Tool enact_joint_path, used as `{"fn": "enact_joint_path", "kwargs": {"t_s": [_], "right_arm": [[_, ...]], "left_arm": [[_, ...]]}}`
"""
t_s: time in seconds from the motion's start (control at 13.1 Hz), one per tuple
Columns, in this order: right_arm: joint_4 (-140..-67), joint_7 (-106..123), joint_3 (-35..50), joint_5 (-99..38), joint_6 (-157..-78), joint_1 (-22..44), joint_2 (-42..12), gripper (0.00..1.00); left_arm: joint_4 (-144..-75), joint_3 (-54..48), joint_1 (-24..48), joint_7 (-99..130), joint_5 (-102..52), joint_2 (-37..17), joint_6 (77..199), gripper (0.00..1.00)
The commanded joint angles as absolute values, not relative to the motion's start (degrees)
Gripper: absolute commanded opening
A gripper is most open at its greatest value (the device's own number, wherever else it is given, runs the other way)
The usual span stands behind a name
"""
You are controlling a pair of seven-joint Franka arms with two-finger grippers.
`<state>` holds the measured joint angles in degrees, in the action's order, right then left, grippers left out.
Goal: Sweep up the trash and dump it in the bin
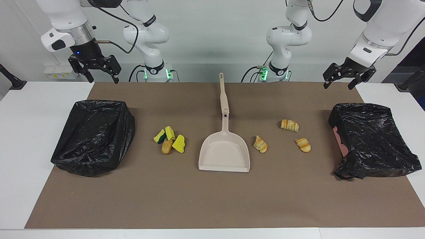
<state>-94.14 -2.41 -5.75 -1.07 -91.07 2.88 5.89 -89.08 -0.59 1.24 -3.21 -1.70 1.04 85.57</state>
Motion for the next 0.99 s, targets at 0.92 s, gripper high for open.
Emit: {"fn": "enact_joint_path", "kwargs": {"t_s": [0.92], "right_arm": [[-95.27, 1.41, -5.98, 0.53, -90.97, 2.81, 6.50, 1.00]], "left_arm": [[-99.74, -0.26, 10.71, -7.21, -1.93, 2.90, 92.71, 1.00]]}}
